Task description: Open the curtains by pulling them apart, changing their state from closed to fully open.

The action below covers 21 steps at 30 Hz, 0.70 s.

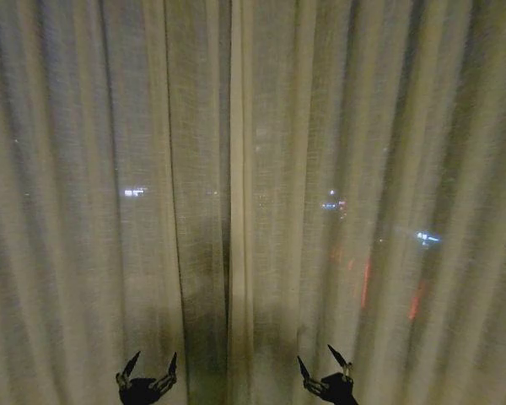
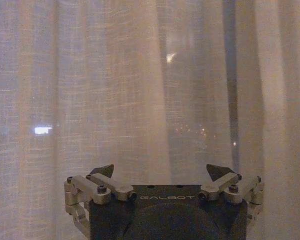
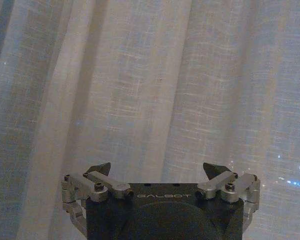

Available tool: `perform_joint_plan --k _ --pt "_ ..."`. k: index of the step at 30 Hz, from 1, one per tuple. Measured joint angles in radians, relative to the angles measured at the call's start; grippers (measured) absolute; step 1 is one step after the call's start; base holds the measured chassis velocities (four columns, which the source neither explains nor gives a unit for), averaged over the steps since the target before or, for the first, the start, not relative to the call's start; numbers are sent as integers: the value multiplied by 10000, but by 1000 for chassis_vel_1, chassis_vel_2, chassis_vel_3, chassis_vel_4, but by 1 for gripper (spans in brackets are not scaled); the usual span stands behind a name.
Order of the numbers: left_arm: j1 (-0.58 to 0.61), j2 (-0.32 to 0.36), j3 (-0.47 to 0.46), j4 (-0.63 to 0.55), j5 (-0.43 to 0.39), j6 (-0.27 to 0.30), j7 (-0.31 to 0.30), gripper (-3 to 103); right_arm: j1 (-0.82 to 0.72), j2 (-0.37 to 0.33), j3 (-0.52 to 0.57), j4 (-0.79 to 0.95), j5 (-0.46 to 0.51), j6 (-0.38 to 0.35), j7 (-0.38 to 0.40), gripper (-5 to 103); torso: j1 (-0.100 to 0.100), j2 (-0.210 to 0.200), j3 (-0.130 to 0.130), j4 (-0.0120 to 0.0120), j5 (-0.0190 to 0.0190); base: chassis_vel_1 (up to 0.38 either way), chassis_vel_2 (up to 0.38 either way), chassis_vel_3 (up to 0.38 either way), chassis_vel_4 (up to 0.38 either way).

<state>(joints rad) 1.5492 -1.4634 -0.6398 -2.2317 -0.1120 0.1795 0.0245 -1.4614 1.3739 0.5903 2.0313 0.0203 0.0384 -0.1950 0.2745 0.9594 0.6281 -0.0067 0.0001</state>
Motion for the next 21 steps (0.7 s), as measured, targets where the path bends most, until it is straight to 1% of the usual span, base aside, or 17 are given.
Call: perform_joint_plan --k 11,17,21 --pt "-88 74 -36 78 -44 -47 22 100 -27 0 -85 89 -210 61 -6 100 16 -6 6 2 -5 12 3 -7 -3" --pt "-81 43 -35 85 -52 -47 25 100 -25 0 -120 109 -228 61 8 100 15 -6 6 0 -2 94 75 -94 -71" --pt "-28 76 -115 52 -97 -47 27 100 -52 0 -241 106 -236 64 51 100 15 -6 6 1 -3 184 145 -166 -157"
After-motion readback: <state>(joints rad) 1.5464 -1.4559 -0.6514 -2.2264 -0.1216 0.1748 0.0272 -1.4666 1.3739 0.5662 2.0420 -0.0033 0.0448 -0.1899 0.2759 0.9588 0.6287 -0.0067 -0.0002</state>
